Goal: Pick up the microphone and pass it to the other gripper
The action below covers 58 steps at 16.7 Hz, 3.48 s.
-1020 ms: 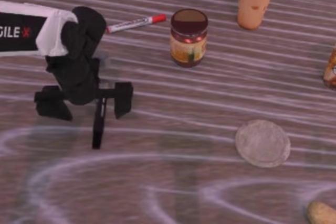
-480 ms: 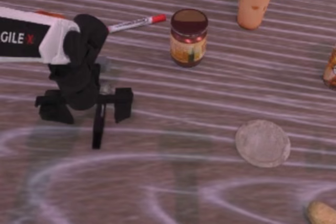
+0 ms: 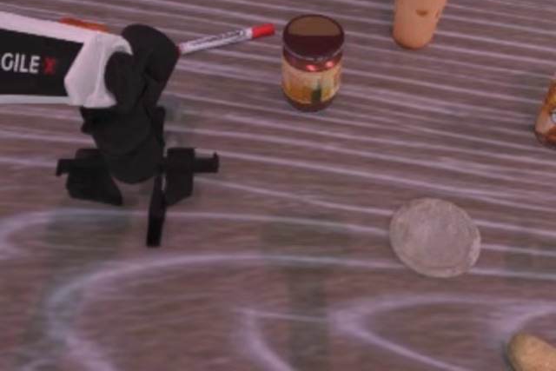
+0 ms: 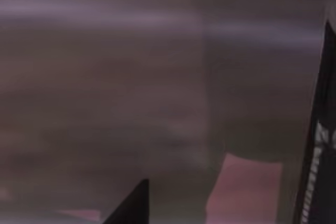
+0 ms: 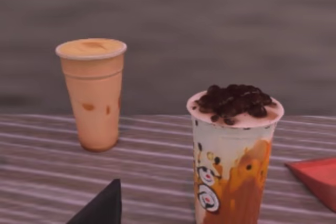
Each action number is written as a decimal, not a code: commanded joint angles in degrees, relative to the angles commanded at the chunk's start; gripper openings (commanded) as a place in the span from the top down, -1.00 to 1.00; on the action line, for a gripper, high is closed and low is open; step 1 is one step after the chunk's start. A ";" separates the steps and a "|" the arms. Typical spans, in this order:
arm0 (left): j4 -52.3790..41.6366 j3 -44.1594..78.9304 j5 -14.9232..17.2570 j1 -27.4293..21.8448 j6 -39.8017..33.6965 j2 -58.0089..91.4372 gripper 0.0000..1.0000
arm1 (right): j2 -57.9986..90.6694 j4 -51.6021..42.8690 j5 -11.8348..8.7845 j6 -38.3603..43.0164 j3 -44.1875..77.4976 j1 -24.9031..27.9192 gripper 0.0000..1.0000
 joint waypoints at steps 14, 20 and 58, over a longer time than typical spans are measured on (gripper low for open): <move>-2.94 0.36 -3.62 0.48 2.57 -3.92 1.00 | 0.00 0.00 0.00 0.00 0.00 0.00 -1.00; 9.55 -2.18 1.29 0.61 4.99 -5.93 1.00 | 0.00 0.00 0.00 0.00 0.00 0.00 -1.00; 78.60 -26.81 6.64 -16.97 17.18 -36.25 1.00 | 0.00 0.00 0.00 0.00 0.00 0.00 -1.00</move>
